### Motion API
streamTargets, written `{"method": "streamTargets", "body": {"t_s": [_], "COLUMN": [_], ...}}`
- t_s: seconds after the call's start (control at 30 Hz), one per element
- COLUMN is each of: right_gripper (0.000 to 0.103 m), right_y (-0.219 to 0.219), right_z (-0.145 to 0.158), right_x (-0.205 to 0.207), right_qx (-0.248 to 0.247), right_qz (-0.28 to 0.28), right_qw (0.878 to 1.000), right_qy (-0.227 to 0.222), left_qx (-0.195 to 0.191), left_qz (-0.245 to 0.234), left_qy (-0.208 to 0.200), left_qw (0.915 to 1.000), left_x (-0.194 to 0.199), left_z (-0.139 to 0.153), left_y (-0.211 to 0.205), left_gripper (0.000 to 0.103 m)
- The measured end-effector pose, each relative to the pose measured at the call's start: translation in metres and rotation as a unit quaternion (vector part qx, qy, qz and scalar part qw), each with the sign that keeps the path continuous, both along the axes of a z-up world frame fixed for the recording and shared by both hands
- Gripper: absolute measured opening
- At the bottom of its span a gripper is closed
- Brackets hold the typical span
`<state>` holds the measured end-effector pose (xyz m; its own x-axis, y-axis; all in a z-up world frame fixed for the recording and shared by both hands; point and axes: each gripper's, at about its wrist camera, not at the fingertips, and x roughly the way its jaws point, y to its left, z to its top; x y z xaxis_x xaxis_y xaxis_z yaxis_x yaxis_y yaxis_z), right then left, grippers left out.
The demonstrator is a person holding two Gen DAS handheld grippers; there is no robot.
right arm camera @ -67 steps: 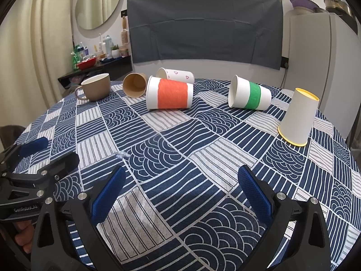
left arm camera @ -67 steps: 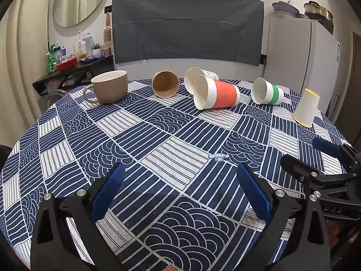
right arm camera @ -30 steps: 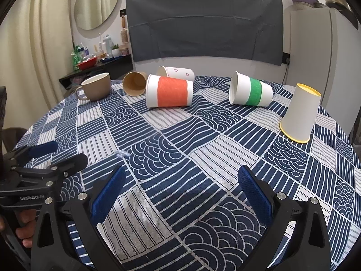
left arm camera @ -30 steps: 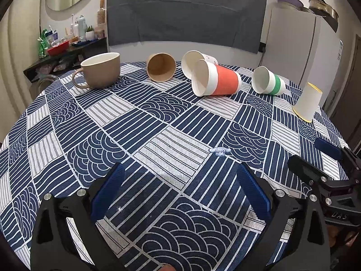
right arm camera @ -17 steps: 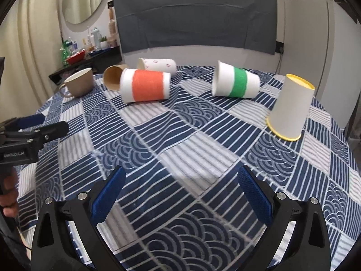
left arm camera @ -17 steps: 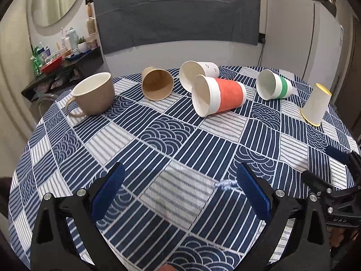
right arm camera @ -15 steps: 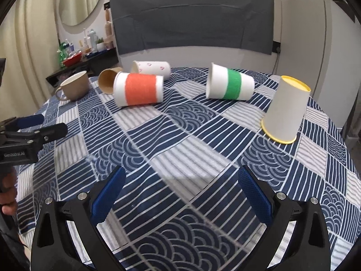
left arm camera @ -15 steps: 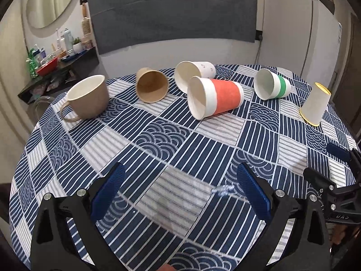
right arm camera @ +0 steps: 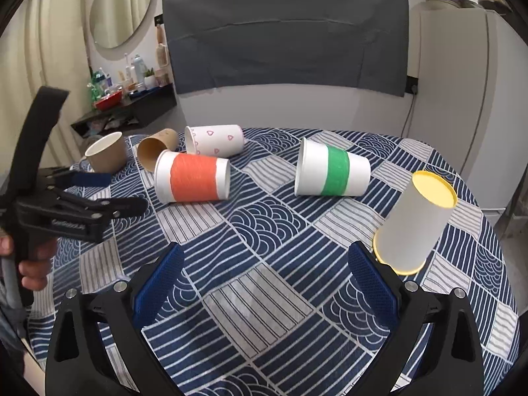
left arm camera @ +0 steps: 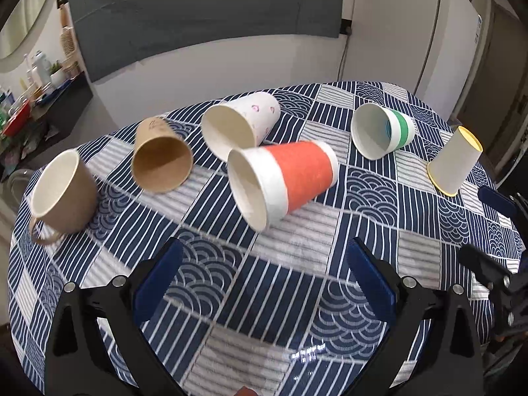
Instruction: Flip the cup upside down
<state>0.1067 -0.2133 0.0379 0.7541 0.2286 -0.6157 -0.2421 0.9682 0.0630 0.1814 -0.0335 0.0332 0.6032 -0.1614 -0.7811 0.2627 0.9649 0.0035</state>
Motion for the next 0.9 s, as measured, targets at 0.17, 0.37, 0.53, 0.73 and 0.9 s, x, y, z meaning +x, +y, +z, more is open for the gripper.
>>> {"method": "streamTargets", "body": {"t_s": [0.17, 0.37, 0.53, 0.73, 0.9], "right_gripper": [0.095, 0.095, 0.095, 0.095, 0.095], "right_y": [0.004, 0.004, 0.003, 0.004, 0.006], "right_z": [0.000, -0.004, -0.005, -0.006, -0.004], "right_x": [0.003, 0.009, 0.010, 0.009, 0.004], "right_qx": [-0.001, 0.000, 0.005, 0.004, 0.001], "right_qz": [0.008, 0.010, 0.007, 0.005, 0.006], "right_qw": [1.000, 1.000, 1.000, 1.000, 1.000], "right_qy": [-0.003, 0.006, 0.008, 0.012, 0.010], "left_qx": [0.000, -0.040, -0.078, -0.105, -0.088], "left_qz": [-0.019, -0.036, -0.048, -0.053, -0.047], "left_qy": [0.013, 0.043, 0.060, 0.040, 0.021], "left_qw": [0.9997, 0.9977, 0.9940, 0.9922, 0.9948], "left_x": [0.023, 0.041, 0.043, 0.033, 0.011], "left_z": [-0.012, -0.031, -0.037, -0.024, -0.010], "left_y": [-0.007, -0.007, -0.004, 0.002, 0.005], "left_gripper": [0.089, 0.064, 0.010, 0.004, 0.004]}}
